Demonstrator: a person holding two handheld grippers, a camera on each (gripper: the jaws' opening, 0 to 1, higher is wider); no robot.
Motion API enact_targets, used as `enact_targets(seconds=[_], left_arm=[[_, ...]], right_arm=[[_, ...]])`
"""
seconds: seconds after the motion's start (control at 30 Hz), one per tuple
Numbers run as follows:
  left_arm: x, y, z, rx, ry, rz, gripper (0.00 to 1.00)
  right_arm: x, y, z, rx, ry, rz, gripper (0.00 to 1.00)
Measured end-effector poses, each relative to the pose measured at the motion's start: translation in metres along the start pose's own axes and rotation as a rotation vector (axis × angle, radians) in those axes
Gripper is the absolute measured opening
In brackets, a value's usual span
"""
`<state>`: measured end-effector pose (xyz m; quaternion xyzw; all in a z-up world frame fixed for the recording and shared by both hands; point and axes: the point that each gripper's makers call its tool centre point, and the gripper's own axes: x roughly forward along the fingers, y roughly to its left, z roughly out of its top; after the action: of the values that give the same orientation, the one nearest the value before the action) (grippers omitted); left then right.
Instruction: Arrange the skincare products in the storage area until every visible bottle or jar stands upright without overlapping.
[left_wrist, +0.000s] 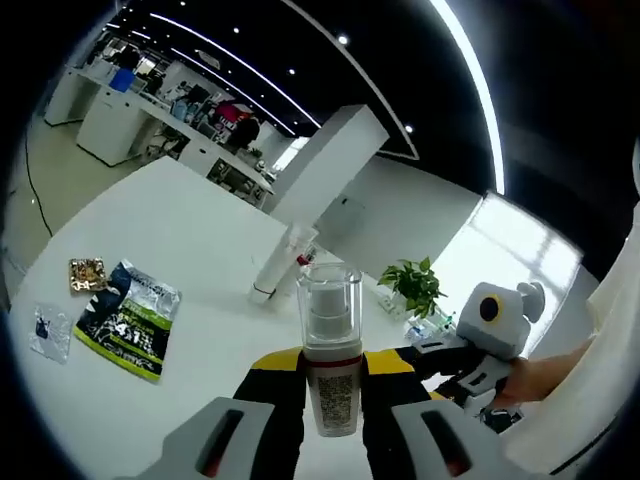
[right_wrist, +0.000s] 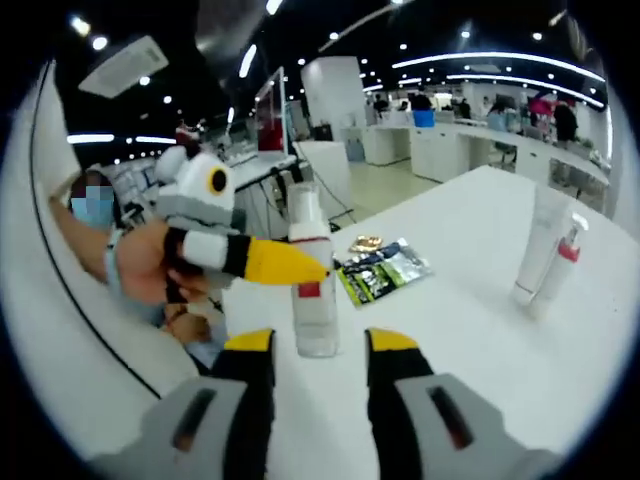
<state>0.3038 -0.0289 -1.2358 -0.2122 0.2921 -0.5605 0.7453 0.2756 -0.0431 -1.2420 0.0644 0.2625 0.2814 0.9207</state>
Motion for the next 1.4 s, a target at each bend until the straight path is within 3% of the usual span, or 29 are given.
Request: enact_targets(seconds=[0.1, 0.23, 0.33, 0.43, 0.67, 0.73, 0.77, 0.83, 0.97, 1.17, 1.23, 1.4], left_arm=[[-0.003, 0.003, 0.004, 0.045, 0.007, -0.007, 0.2], [-0.007, 0.005, 0.007, 0.13, 0.038, -0.03, 0.2], [-0.009, 0.01, 0.005, 0.217, 0.077, -0.031, 0.2], [-0.011, 0.017, -0.003, 0.313, 0.127, 0.002, 0.2], [-0.008, 0.004, -0.009, 0.356, 0.138, -0.04, 0.2], [-0.007, 0.0, -0.013, 0.377, 0.159, -0.066, 0.2], [-0.007, -0.008, -0.02, 0.42, 0.191, -0.111, 0.2], [-0.008, -0.028, -0.019, 0.438, 0.17, -0.219, 0.2], [-0.007, -0.028, -0.024, 0.446, 0.195, -0.221, 0.2], [-0.006, -0.033, -0.029, 0.479, 0.231, -0.252, 0.2], [-0.008, -0.036, -0.031, 0.491, 0.246, -0.288, 0.2], [-0.003, -0.038, -0.031, 0.486, 0.236, -0.29, 0.2]], right_arm=[[0.001, 0.001, 0.012, 0.04, -0.04, 0.019, 0.36], [0.005, 0.011, 0.046, 0.03, -0.133, 0.079, 0.36], [0.009, 0.013, 0.053, 0.035, -0.136, 0.082, 0.34], [0.013, 0.02, 0.055, -0.008, -0.108, 0.106, 0.32], [0.02, 0.025, 0.048, -0.128, -0.016, 0.117, 0.32], [0.021, 0.025, 0.046, -0.152, 0.0, 0.113, 0.31], [0.022, 0.028, 0.046, -0.162, -0.001, 0.119, 0.31], [0.021, 0.033, 0.044, -0.165, 0.009, 0.15, 0.31], [0.016, 0.043, 0.039, -0.206, 0.037, 0.197, 0.24], [0.009, 0.039, 0.035, -0.23, 0.053, 0.176, 0.21], [0.006, 0.042, 0.033, -0.222, 0.052, 0.176, 0.2], [0.003, 0.04, 0.033, -0.239, 0.052, 0.155, 0.19]])
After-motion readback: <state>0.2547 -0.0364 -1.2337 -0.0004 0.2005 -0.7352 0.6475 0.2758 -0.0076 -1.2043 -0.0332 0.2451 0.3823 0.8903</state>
